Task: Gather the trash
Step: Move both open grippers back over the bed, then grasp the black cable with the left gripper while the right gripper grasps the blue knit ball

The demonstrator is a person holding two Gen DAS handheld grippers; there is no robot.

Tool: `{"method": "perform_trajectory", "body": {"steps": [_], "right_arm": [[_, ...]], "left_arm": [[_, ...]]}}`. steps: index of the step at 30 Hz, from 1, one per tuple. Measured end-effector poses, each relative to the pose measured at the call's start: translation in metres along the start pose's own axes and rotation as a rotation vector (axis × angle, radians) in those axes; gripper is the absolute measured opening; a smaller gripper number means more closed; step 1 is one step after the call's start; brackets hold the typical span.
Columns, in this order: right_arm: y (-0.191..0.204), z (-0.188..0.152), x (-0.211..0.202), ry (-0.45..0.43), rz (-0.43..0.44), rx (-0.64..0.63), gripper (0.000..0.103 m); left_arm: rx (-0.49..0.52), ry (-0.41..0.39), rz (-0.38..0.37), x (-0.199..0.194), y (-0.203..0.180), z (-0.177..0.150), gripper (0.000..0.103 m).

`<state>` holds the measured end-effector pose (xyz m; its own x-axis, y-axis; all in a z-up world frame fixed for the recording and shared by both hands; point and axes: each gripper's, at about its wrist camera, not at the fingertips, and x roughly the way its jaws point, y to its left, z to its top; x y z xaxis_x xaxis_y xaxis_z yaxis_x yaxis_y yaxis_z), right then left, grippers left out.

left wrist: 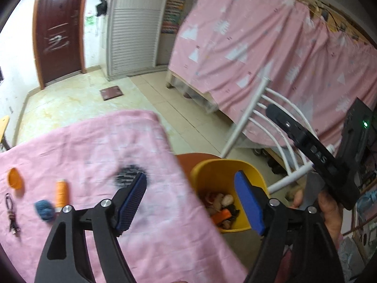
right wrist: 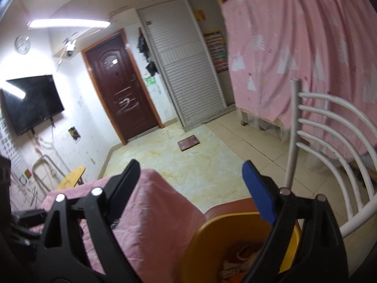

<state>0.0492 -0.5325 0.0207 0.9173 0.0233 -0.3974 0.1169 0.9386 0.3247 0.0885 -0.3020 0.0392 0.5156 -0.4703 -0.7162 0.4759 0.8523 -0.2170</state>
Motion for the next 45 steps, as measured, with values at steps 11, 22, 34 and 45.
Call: {"method": "perform_trajectory", "body": {"steps": [11,22,34,45], "right_arm": [[0.074,-0.011,-0.006,0.018,0.094,-0.165,0.086],[0.151,-0.037,0.013,0.131,0.251,-0.293,0.086],[0.237,-0.086,0.054,0.329,0.374,-0.466,0.087],[0.274,-0.107,0.060,0.373,0.387,-0.559,0.087]], "left_arm": [[-0.146,-0.044,0.175,-0.039,0.114,-0.011,0.074],[-0.265,-0.058,0.279,-0.077,0.204,-0.029,0.074],[-0.325,0.040,0.381,-0.073,0.265,-0.061,0.074],[-0.318,0.118,0.379,-0.049,0.269,-0.075,0.038]]}}
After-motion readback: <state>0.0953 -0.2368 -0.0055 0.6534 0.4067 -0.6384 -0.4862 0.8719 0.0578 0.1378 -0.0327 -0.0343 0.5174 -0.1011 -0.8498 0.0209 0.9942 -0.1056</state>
